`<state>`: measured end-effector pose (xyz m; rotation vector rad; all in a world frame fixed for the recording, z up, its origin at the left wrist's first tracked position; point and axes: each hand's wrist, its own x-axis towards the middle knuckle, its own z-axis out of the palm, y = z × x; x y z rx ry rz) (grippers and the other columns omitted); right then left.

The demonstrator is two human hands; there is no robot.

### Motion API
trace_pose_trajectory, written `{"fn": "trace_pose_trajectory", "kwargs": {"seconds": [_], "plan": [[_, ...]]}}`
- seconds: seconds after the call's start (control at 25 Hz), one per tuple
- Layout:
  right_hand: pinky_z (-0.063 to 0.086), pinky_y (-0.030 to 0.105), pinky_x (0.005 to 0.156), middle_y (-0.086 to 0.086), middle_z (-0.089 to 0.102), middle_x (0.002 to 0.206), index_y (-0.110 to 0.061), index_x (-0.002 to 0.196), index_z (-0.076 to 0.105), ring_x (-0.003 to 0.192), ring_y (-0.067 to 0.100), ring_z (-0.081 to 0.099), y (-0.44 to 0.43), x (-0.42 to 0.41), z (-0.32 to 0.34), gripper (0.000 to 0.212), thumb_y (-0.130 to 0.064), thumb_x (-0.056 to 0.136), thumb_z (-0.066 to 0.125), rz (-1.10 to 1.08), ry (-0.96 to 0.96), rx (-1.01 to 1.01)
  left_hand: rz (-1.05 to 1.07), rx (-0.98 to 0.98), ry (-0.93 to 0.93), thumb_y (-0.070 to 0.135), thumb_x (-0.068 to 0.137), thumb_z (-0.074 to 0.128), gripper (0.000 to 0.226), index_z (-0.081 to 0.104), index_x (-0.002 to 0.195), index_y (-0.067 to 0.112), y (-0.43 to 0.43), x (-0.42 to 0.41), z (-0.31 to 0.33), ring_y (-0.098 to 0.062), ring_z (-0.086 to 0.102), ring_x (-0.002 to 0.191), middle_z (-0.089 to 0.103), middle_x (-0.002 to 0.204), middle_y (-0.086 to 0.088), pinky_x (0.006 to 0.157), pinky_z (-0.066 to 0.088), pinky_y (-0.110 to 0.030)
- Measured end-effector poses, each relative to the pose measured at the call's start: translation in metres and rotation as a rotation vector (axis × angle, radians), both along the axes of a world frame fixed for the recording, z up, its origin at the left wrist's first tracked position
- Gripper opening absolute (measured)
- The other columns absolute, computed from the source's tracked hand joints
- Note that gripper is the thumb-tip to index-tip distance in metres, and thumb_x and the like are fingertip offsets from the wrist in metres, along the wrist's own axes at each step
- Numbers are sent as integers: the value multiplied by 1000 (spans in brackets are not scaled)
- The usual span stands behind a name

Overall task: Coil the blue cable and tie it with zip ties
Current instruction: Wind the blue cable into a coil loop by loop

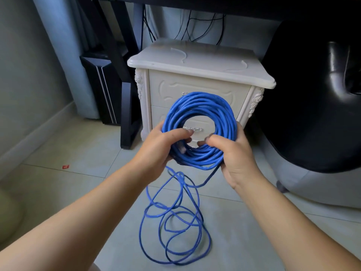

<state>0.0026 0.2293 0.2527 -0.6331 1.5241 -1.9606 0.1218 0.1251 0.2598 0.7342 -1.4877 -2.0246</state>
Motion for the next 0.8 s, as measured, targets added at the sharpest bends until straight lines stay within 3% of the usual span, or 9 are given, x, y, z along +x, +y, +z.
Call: {"fn": "trace_pose_trajectory", "kwargs": {"seconds": [0.12, 0.24, 0.36, 0.44, 0.56, 0.64, 0.72, 0.8], "plan": [[56, 53, 78, 5, 58, 76, -20, 99, 61, 77, 44, 63, 3, -6, 7, 49, 1, 55, 61, -32, 153, 72, -156, -146, -113, 27, 70, 77, 49, 60, 116, 19, -16, 8, 4, -18, 70, 98, 70, 111, -12, 86, 57, -36], [54, 45, 70, -7, 59, 71, -30, 96, 63, 71, 31, 61, 3, -6, 10, 51, 0, 54, 66, 14, 356, 171, -129, -448, -118, 28, 67, 85, 74, 51, 131, 37, -22, 11, 6, -3, 66, 105, 68, 118, 9, 90, 52, -25], [47, 18, 66, -16, 65, 77, -38, 95, 59, 68, 2, 58, 6, -1, 15, 55, 5, 63, 68, 124, 605, 281, -147, -804, -146, 16, 70, 85, 74, 49, 129, 39, -21, 14, 6, -1, 64, 106, 63, 119, 16, 92, 52, -24], [46, 17, 64, -13, 66, 84, -43, 99, 56, 70, 4, 59, 8, 0, 18, 57, 1, 65, 68, 169, 747, 360, -160, -897, -223, 15, 70, 83, 73, 47, 128, 39, -19, 16, 4, -1, 66, 97, 64, 111, 18, 82, 53, -20], [48, 22, 66, -11, 66, 88, -43, 104, 56, 76, 10, 60, 11, 0, 20, 56, -3, 66, 67, 187, 807, 401, -77, -892, -289, 12, 70, 77, 50, 54, 110, 31, -13, 13, -2, 1, 64, 75, 67, 88, 18, 66, 50, -18], [48, 18, 66, -13, 66, 91, -40, 110, 56, 76, 6, 62, 10, -1, 20, 57, -3, 68, 70, 172, 753, 369, 12, -814, -269, 11, 66, 73, 34, 55, 93, 24, -10, 8, -3, -4, 57, 61, 63, 71, 16, 58, 45, -20], [51, 17, 72, -12, 67, 98, -39, 118, 55, 81, 4, 65, 10, -4, 22, 61, -9, 70, 78, 162, 656, 336, 64, -715, -218, 10, 62, 70, 31, 57, 89, 22, -10, 5, -1, -8, 55, 58, 62, 67, 14, 58, 45, -24], [55, 25, 81, -4, 70, 106, -34, 122, 56, 92, 11, 69, 10, -11, 21, 60, -12, 73, 82, 213, 461, 270, 121, -576, -147, 7, 60, 70, 32, 60, 88, 21, -11, 5, 2, -13, 56, 59, 61, 65, 10, 62, 50, -35]]}}
